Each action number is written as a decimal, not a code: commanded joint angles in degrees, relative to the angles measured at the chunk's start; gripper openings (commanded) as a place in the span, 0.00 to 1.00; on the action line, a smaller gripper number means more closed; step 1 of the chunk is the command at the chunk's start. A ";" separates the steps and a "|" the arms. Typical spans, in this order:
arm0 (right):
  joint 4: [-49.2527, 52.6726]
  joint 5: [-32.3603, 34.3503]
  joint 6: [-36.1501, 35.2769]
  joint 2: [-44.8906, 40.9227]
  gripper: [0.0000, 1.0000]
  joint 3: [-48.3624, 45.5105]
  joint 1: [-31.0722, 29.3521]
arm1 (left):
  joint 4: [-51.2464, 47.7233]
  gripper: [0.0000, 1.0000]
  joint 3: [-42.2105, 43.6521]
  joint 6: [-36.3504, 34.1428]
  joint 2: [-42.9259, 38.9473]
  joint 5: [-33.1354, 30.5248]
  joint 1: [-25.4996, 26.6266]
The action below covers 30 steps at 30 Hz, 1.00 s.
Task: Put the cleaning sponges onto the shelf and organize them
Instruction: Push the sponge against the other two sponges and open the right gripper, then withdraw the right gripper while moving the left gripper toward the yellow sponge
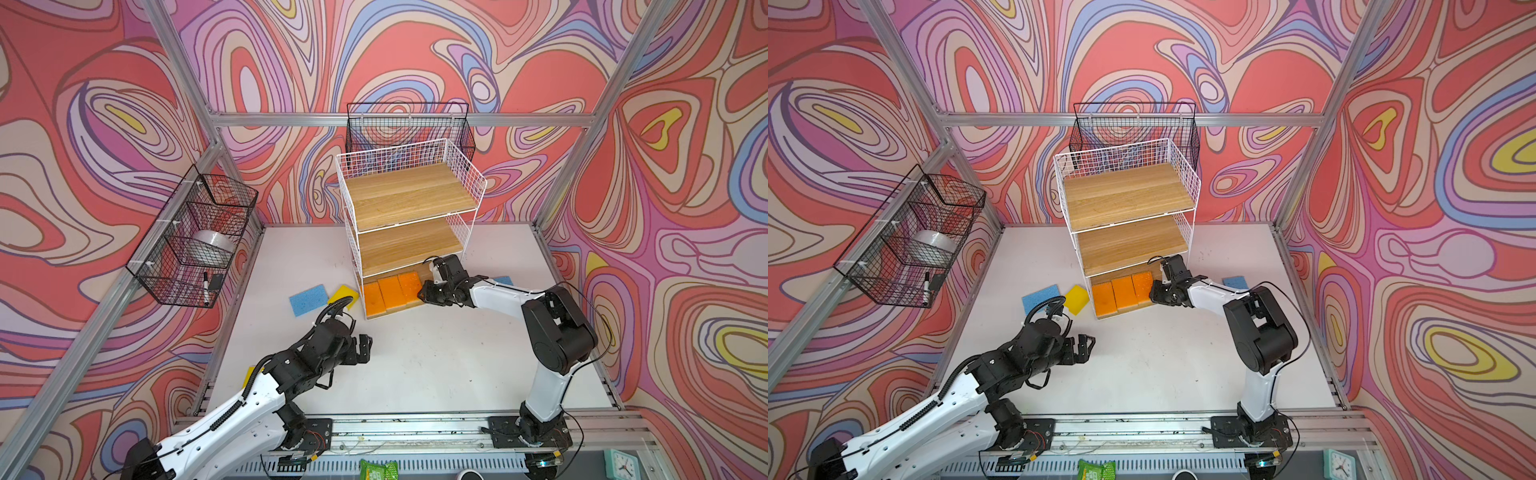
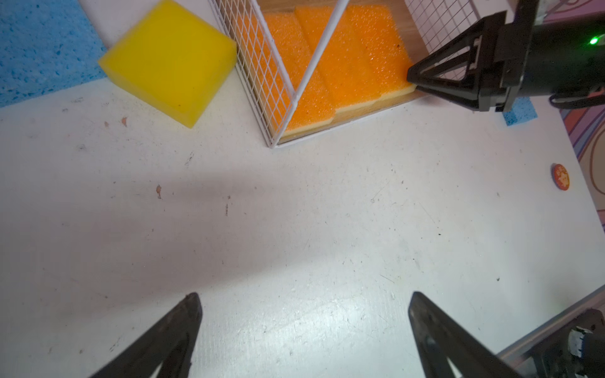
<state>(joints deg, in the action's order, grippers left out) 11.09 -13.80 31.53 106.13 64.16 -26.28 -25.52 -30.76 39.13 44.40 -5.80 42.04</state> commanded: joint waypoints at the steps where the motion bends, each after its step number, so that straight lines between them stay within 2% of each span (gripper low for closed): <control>1: -1.42 -0.62 -0.21 -2.02 0.37 -0.85 0.05 | -0.79 1.00 -1.32 -0.72 -0.75 -0.68 -0.38; 6: -2.73 -0.11 -0.63 -4.17 0.52 -2.72 0.08 | -1.02 1.00 -1.23 0.18 -1.01 0.76 -1.06; 8: -3.44 -0.32 -0.68 -4.26 0.54 -3.47 0.01 | -1.24 1.00 -1.47 0.50 -0.72 0.97 -1.17; 18: -6.96 -1.67 -0.81 -10.46 0.58 -8.28 -0.09 | -5.40 1.00 -2.19 1.98 -3.49 -0.18 -1.35; 27: -7.41 -0.98 -1.77 -17.72 0.58 -13.00 -1.69 | -14.70 1.00 -4.02 4.85 -9.99 -2.42 -1.35; 30: -7.33 -1.14 -1.69 -20.71 0.58 -15.02 -2.06 | -18.63 1.00 -6.68 5.13 -9.44 -4.09 -1.33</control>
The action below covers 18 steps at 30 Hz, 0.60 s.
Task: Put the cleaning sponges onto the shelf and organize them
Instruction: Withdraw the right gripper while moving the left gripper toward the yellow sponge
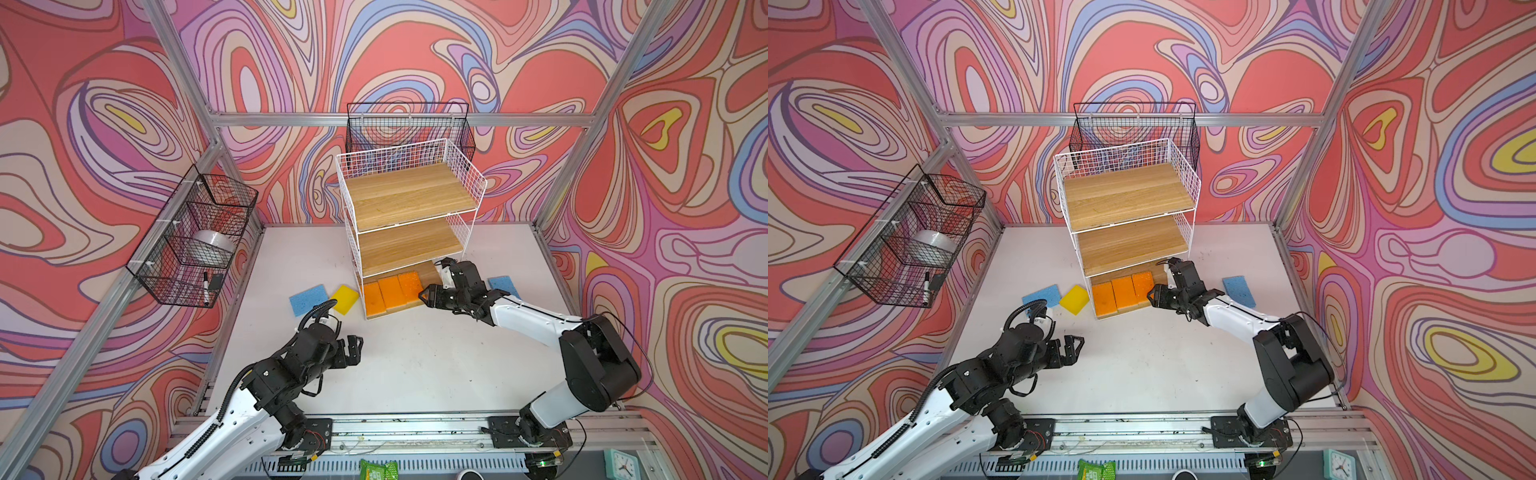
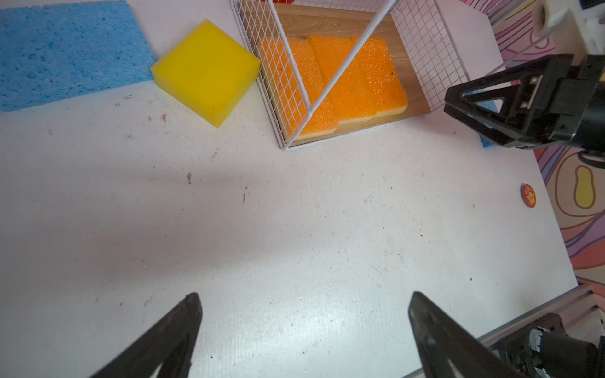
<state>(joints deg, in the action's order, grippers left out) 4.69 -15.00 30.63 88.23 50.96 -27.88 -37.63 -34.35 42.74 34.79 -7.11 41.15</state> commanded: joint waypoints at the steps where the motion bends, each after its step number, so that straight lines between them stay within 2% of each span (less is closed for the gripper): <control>1: -0.86 0.06 -0.80 -4.07 0.58 -2.56 -0.60 | -8.05 1.00 -4.47 1.31 1.17 -3.31 -0.53; 5: -0.17 -0.26 -0.77 -9.04 0.58 -5.62 -1.07 | -12.44 1.00 -9.23 0.26 5.87 -4.14 -1.81; 8: 0.58 -0.21 -0.99 -13.43 0.58 -8.51 -1.04 | -11.98 0.98 -10.94 -0.40 8.28 -1.81 -5.29; 15: 3.77 0.14 -2.13 -21.51 0.58 -13.79 -1.07 | -7.76 0.83 -13.24 -4.00 14.99 3.81 -15.56; 18: 4.33 -0.19 -2.33 -23.67 0.58 -15.11 -1.11 | -4.80 0.72 -13.70 -5.60 18.73 6.90 -20.50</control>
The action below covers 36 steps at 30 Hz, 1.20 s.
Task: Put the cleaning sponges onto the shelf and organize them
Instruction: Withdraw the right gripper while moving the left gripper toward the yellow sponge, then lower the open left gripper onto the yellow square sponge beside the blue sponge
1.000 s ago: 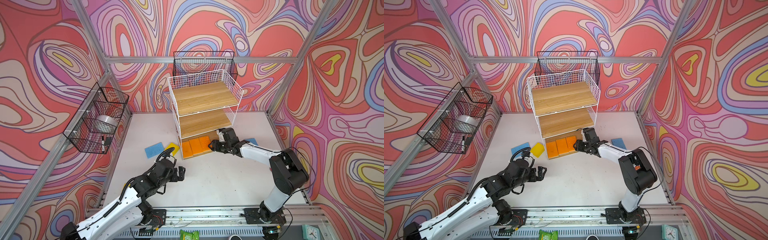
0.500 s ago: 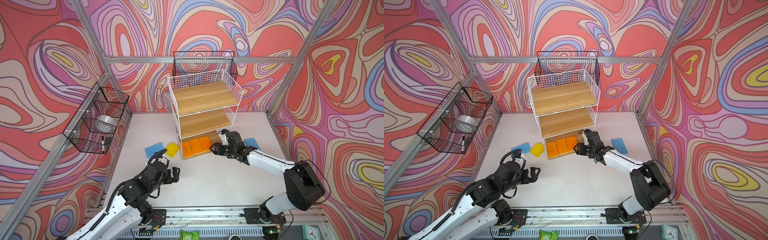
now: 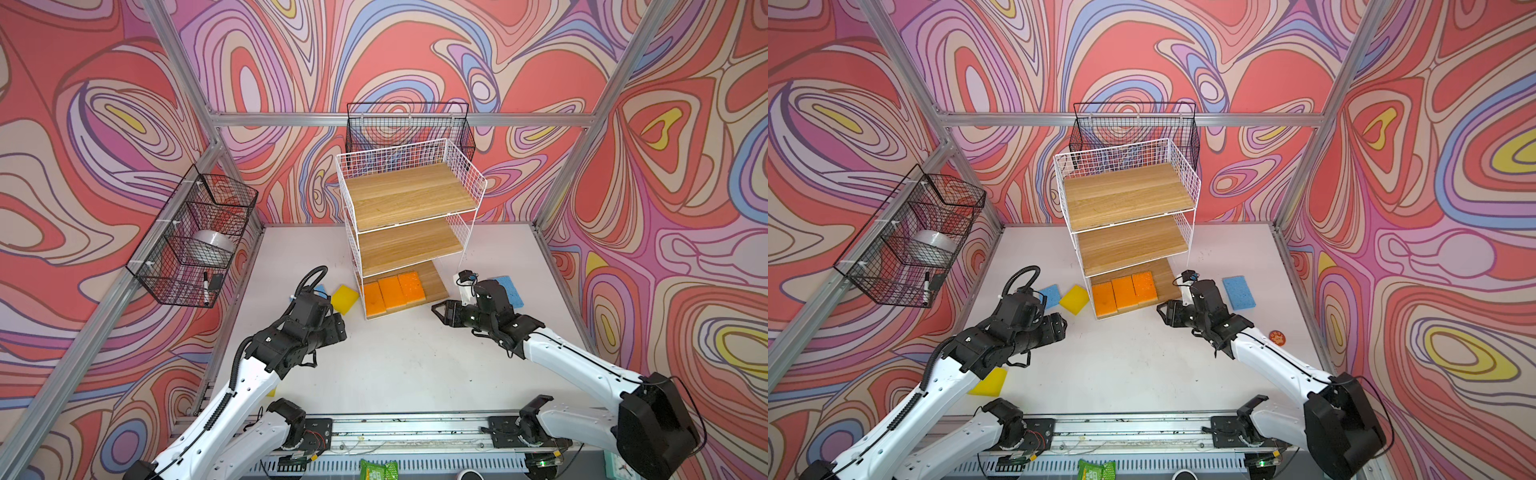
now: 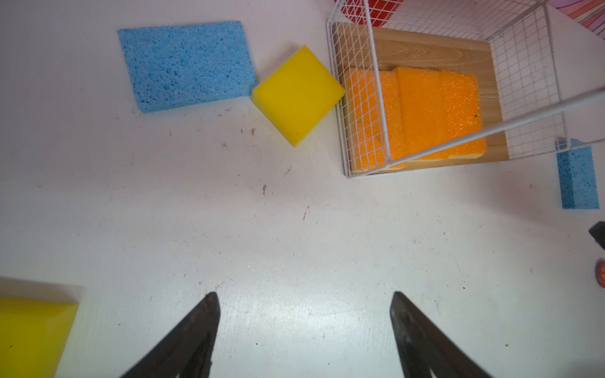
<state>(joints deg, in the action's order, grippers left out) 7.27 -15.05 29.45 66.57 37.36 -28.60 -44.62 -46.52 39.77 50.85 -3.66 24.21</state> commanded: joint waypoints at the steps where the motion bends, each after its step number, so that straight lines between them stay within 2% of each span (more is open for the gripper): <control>1: 1.59 -0.45 -1.15 -2.50 0.58 -1.76 -0.32 | 3.06 0.68 -1.86 -3.23 3.79 4.45 -5.55; 4: 0.23 -1.60 -1.15 -2.78 0.59 -2.49 -0.27 | 5.42 0.57 -3.83 -5.11 9.21 7.03 -10.54; 7: -1.11 -3.02 -1.43 -0.77 0.59 -2.08 -0.19 | 6.31 0.54 -7.59 -6.54 15.92 7.28 -12.63; 14: -2.78 -6.60 -2.90 4.85 0.59 0.51 0.52 | 11.14 0.53 -13.46 -6.84 27.95 7.25 -14.48; 26: -4.41 -8.07 -3.22 5.80 0.59 -0.73 2.34 | 16.70 0.52 -18.88 -6.71 43.98 6.48 -15.33; 29: -4.46 -8.03 -3.17 6.02 0.59 -0.83 2.67 | 17.53 0.48 -19.79 -6.67 47.09 6.69 -15.33; 36: -5.17 -8.24 -3.00 7.23 0.59 -0.82 2.99 | 18.52 0.47 -20.44 -7.42 50.83 6.16 -15.33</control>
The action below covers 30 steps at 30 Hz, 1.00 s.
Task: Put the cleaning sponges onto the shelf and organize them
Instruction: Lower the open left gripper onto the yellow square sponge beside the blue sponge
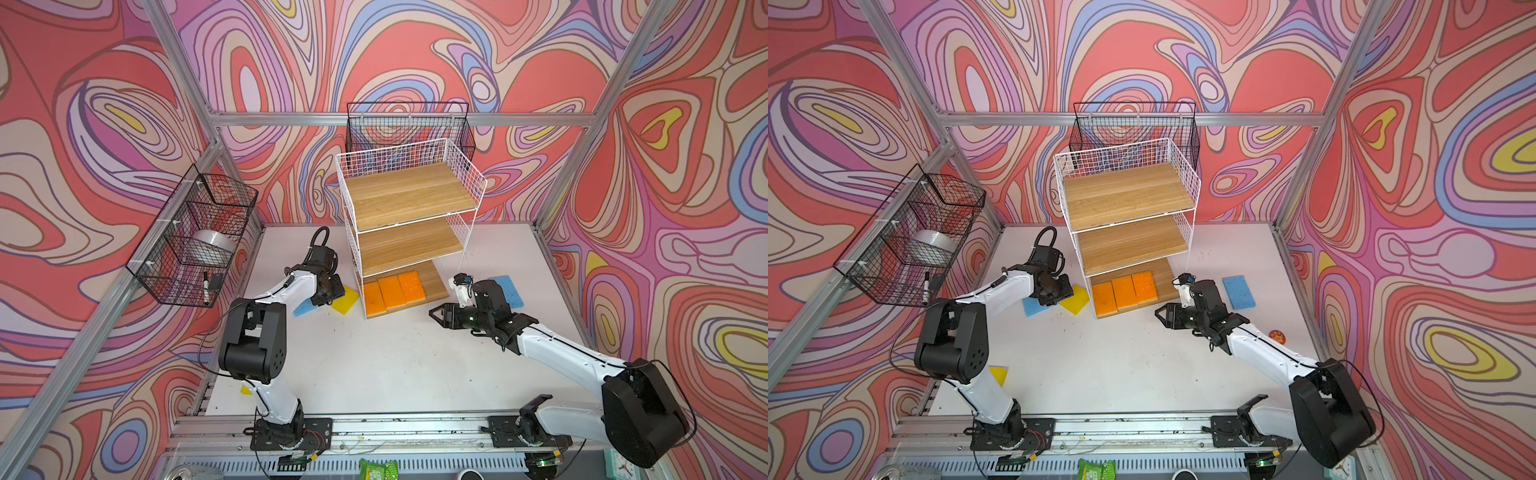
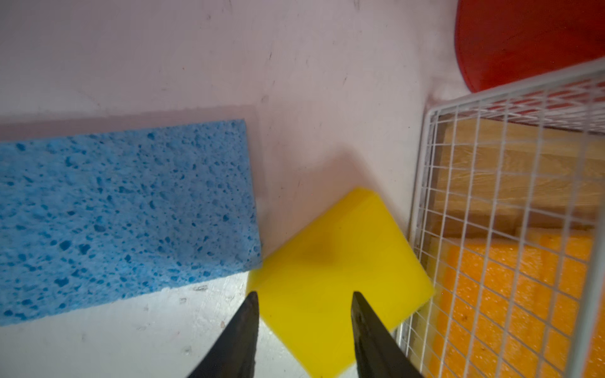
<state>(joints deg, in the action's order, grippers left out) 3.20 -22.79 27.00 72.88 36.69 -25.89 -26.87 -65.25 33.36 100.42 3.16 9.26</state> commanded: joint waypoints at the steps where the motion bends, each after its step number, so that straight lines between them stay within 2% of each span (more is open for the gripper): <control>1: -1.18 -0.51 -0.55 1.10 0.59 -0.08 0.31 | 0.81 0.47 -1.72 -1.23 1.78 -0.72 -0.38; 7: -1.20 -0.24 -0.55 1.39 0.59 -0.19 0.44 | 1.64 0.45 -0.68 -1.40 3.26 -0.53 -0.38; 12: -1.31 -0.15 -0.62 1.56 0.58 -0.11 0.65 | 2.13 0.38 -0.18 -1.46 3.99 -0.11 -0.38; 20: -0.75 0.20 -0.64 0.95 0.58 -0.25 0.71 | 2.40 0.16 0.53 -1.63 3.44 0.75 -0.38; 23: -0.93 0.29 -0.69 0.86 0.58 -0.29 0.70 | 1.38 0.00 0.78 -1.30 2.09 0.98 -0.38; 30: 0.09 0.72 -1.12 0.38 0.58 0.22 0.71 | -1.92 0.00 3.84 0.48 -5.75 0.88 -0.38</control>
<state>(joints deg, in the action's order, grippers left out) 3.03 -22.85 26.81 74.00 36.69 -25.45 -25.89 -62.74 32.88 98.85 3.73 9.26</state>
